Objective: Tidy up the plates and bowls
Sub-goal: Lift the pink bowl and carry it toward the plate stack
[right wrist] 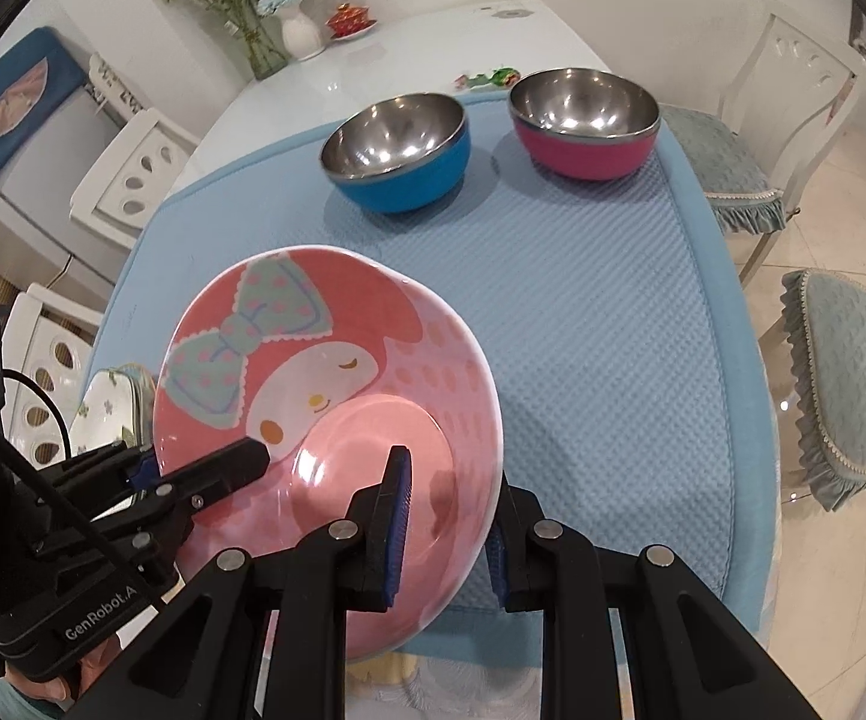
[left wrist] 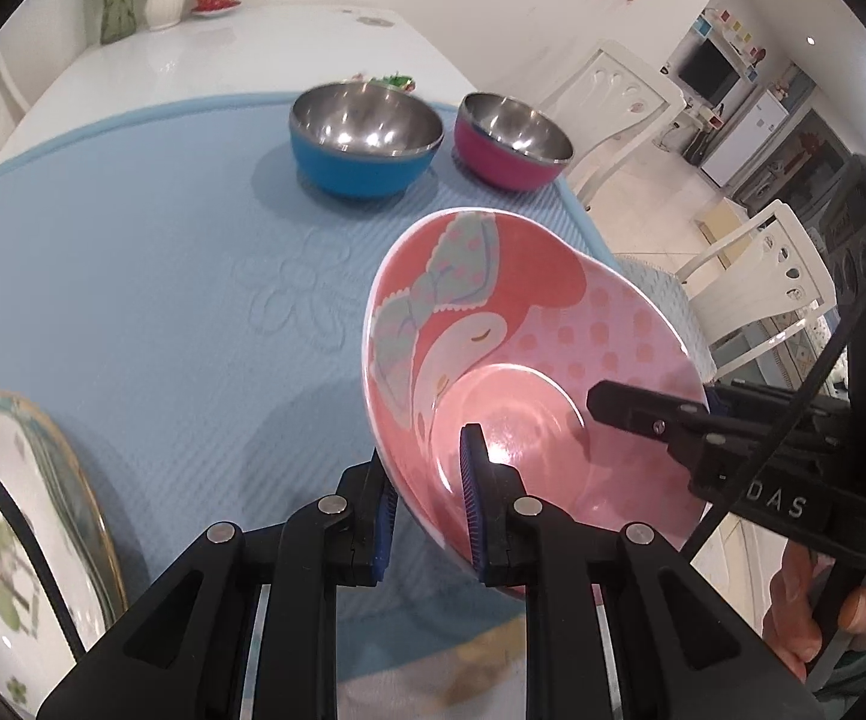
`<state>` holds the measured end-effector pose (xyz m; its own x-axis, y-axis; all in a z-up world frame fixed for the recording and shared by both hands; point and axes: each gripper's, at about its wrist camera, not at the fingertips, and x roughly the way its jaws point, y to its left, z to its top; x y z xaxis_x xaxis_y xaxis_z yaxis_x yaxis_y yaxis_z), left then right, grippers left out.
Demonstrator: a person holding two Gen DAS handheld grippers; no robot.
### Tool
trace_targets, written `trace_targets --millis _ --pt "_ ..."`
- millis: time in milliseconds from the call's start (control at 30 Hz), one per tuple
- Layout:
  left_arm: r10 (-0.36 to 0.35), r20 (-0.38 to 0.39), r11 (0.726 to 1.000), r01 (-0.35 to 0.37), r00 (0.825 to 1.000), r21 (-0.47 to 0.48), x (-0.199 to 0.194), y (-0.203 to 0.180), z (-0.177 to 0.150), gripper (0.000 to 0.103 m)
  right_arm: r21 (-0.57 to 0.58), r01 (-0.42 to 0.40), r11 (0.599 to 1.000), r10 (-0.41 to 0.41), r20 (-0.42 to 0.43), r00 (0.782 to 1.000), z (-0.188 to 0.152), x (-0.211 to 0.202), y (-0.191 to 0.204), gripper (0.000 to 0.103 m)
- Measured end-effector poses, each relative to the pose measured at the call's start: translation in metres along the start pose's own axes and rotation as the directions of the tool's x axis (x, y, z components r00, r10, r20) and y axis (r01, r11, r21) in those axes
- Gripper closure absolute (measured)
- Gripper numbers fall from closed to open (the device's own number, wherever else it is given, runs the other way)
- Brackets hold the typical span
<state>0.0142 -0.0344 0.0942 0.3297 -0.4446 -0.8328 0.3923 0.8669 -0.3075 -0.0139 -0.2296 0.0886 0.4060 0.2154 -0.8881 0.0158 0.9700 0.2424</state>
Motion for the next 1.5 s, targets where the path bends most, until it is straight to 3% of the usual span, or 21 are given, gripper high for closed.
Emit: trace_targets --millis 400,567,933,1500 --pt "0.001 -0.032 0.999 -0.002 0.999 -0.047 0.01 0.009 -0.03 0.087 0.025 -0.019 1.0 0.021 -0.08 0.997 -0.018 0.023 0.003 0.08" --pt "0.009 -0.02 0.998 -0.01 1.0 -0.055 0.014 0.008 -0.027 0.087 0.0 -0.002 1.0 0.002 -0.076 0.997 -0.02 0.026 0.008 0.08" --pt "0.009 -0.032 0.997 -0.011 0.999 -0.08 0.027 0.015 -0.036 0.087 0.057 -0.03 0.998 0.036 -0.107 0.994 -0.022 0.039 -0.001 0.08" --pt "0.04 0.028 0.996 -0.038 0.999 -0.087 -0.009 0.029 -0.037 0.085 0.102 -0.078 0.992 0.086 -0.078 0.993 -0.022 0.005 -0.019 0.08"
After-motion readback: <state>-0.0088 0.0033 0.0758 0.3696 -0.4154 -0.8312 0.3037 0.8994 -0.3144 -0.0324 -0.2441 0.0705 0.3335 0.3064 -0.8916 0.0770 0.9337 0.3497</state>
